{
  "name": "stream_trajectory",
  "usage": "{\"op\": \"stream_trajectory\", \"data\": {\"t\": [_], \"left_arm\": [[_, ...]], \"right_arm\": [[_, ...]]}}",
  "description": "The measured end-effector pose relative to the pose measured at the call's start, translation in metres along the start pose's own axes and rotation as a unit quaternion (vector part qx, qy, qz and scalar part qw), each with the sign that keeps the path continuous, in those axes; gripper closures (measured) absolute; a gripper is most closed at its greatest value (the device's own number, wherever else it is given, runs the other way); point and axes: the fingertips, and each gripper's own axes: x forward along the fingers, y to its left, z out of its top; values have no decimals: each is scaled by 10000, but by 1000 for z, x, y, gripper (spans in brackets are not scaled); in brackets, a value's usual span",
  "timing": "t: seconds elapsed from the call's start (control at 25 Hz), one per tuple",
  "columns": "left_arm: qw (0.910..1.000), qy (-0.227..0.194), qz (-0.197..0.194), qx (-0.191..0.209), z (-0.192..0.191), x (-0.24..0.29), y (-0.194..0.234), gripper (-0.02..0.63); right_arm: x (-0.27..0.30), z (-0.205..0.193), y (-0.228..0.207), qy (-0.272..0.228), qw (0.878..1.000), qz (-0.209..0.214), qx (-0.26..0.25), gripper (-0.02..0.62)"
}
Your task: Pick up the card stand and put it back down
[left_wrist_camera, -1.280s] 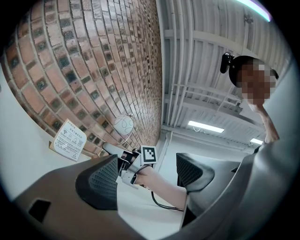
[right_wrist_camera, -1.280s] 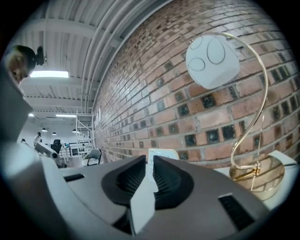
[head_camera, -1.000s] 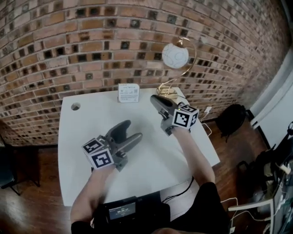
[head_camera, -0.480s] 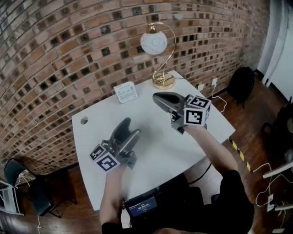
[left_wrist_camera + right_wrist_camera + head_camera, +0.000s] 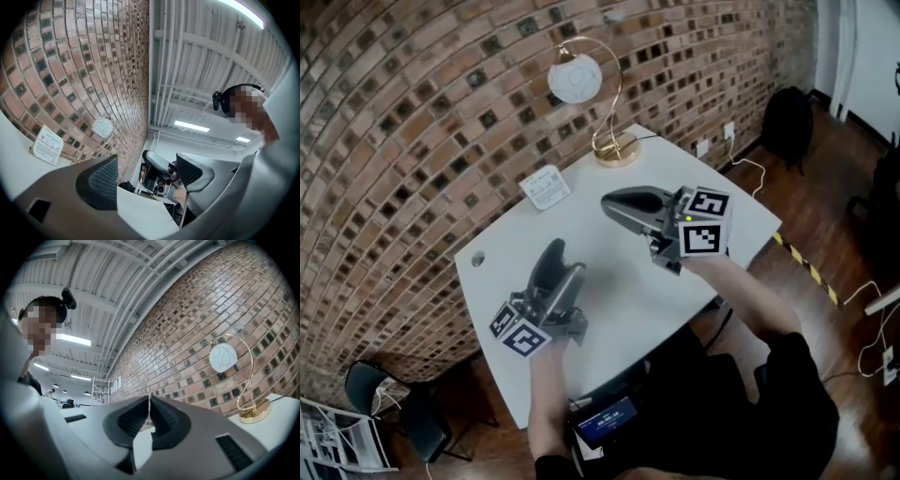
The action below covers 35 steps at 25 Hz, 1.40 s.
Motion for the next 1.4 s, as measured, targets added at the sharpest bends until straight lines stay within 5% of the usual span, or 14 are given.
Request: {"op": "stream_trajectory", "data": {"t": [0.68,1.4], "left_arm": [[9996,102,-3,258,-29,-1,-64,227],[9977,-475,129,470,-35,-29,-132,227]], "right_arm": [[-69,7,77,-824,9958,373,-105,577],[-115,25,165,-1097,9878,779,-786,580]]}}
